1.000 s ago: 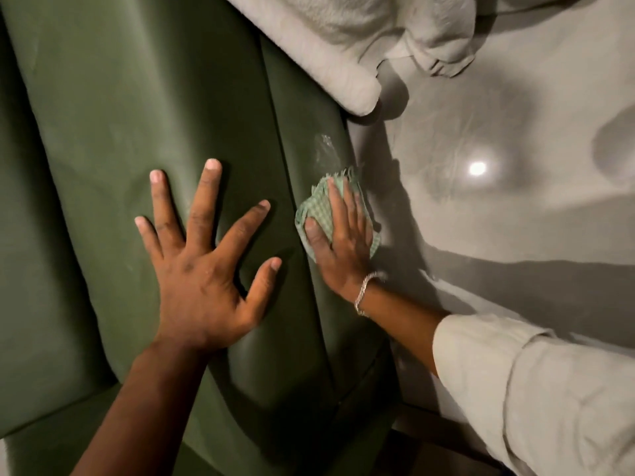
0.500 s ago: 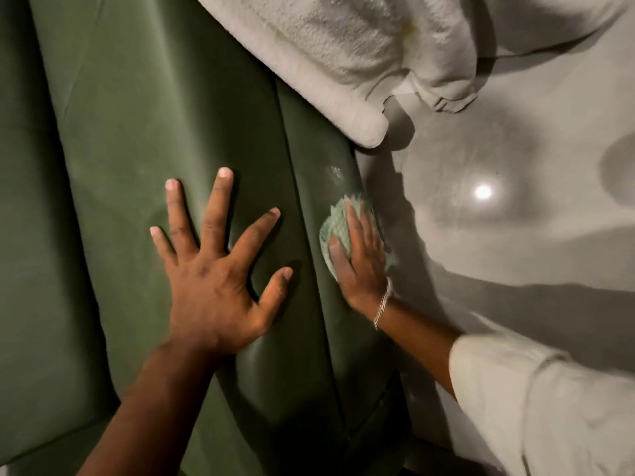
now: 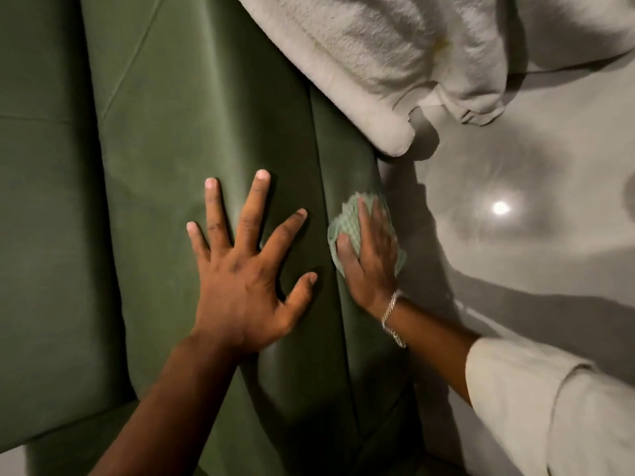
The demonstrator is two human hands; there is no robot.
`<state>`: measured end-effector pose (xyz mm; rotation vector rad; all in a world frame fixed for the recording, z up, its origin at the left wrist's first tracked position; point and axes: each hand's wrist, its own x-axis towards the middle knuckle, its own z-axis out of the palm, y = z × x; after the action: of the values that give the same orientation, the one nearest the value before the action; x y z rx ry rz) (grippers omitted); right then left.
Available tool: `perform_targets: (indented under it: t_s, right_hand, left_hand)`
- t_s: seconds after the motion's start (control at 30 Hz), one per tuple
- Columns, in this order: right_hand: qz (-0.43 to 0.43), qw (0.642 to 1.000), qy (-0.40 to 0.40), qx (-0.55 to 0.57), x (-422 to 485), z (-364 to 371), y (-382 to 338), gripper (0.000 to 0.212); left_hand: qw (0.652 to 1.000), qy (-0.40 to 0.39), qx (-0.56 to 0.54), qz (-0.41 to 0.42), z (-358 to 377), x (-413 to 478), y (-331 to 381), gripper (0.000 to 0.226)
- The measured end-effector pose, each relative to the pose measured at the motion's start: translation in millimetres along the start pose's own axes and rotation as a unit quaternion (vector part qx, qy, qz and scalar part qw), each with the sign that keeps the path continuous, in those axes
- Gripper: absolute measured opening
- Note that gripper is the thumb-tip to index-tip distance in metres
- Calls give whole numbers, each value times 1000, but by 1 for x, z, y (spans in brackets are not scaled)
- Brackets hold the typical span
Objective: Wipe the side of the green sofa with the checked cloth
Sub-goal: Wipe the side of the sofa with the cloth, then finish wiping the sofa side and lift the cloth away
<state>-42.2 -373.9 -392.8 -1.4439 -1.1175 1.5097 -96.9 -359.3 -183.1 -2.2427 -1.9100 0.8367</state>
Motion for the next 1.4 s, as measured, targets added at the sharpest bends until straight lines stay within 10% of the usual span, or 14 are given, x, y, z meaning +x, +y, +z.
perform_targets:
  t_s: [0.63,0.87,1.03,1.17,1.23,1.27,1.37,1.4]
  right_hand:
    - [-42,999,-17,27,56,-8,0,73]
    - [145,988,-38,21,-83,-11,51,58]
    - [205,970,-101,85,-94,-49,-3,27]
    - [218,952,-66,203,-71,-84,-114,42]
    - [164,973,-50,152,-54,-101,-180,45]
    - [128,985,-55,101,-47,-109,-211,43]
    - [1,993,-88,-76,-31,-136,-295,40]
    - [-52,988,-85,-116,-23,-149,-319,40]
  left_hand:
    - [994,38,-80,-59,25,-71,13,71]
    - [994,75,-53,-61,32,-58,19,69]
    - [994,49,-65,-71,23,-51,23,71]
    - [959,-24,-243,-142,-14,-44,30,72]
    - [866,-62,-448,-215,-50,-31,38,84]
    - [751,-80,-611,-238,-76,-24,39,95]
    - [246,-72,-954,-154,-136,-7,27,96]
    - [160,-69,-975,-138,-155,1,21,88]
